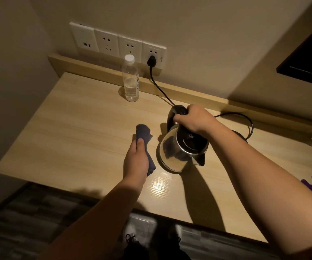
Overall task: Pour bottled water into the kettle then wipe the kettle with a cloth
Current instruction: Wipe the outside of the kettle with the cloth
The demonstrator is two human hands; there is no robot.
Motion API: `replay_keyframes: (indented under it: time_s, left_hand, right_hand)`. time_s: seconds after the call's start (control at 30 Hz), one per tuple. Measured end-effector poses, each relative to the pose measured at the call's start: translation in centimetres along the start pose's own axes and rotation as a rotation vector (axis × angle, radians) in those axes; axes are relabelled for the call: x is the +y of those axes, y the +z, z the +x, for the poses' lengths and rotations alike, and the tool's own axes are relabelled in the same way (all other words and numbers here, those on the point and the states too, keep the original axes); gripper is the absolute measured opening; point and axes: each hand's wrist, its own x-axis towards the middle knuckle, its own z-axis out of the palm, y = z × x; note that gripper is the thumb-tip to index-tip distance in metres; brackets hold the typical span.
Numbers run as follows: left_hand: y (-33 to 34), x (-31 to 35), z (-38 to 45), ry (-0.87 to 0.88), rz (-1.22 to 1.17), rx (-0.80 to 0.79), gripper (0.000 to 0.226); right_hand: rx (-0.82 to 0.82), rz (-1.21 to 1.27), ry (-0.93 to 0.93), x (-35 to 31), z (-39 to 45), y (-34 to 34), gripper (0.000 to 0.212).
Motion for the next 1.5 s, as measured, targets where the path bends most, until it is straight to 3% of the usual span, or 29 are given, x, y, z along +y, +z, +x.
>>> replay_keyframes:
  time_s: [0.27,0.33,0.5,0.7,0.87,1.0,1.1,1.2,1.27,1.33,1.5]
  left_hand:
    - [1.1,0.4,0.8,0.108,0.077,-0.063,0.030]
    - [2.0,0.8,0.6,0.069,0.121,-0.117,0.028]
    - [4.2,2.0,-0.4,0.166,0.169,-0.219,0.034]
    - [7.3,2.5,-1.6,0.368,0.304,-0.282,0.029]
    - [9.2,2.8,-2.8,0.723,0.580,-0.183,0.051]
    - [9.7,3.1,-3.8,0.869,0.677,-0.192,0.053]
    - [9.3,3.0,-2.8,0.815,0.622,-0.190,0.048]
    - [8.2,2.9,-0.2,0.522,0.511,-0.204,0.037]
    - [7.7,3.0,0.7,0.457,0.508,-0.213,0.032]
    - [8.0,3.1,0.1,0.508,0.532,-0.209,0.037]
    - [9.5,4.6,-4.0,0.850,0.678,-0.175,0.053]
  right_hand:
    - [-0.017,0.161,0.074,4.1,0.4,-4.0,0.042]
    - [-0.025,0.210,0.070,5.0,0.3,-4.4,0.040]
    - [-0.014,0.343,0.054,7.0,-0.3,-4.8,0.041]
    - [-0.007,0.539,0.013,8.5,-0.8,-4.9,0.033]
    - [0.003,0.573,0.030,8.8,-0.6,-4.4,0.029]
    - [0.027,0.592,0.038,8.6,-0.5,-4.2,0.034]
    - [0.042,0.629,0.052,8.5,-0.6,-4.1,0.026]
    - [0.060,0.699,0.065,8.3,-0.7,-4.0,0.013]
    - [0.060,0.692,0.073,8.2,-0.7,-3.9,0.013]
    - [0.064,0.689,0.065,8.1,-0.8,-3.9,0.019]
    - [0.073,0.628,0.067,7.7,-0.6,-3.3,0.035]
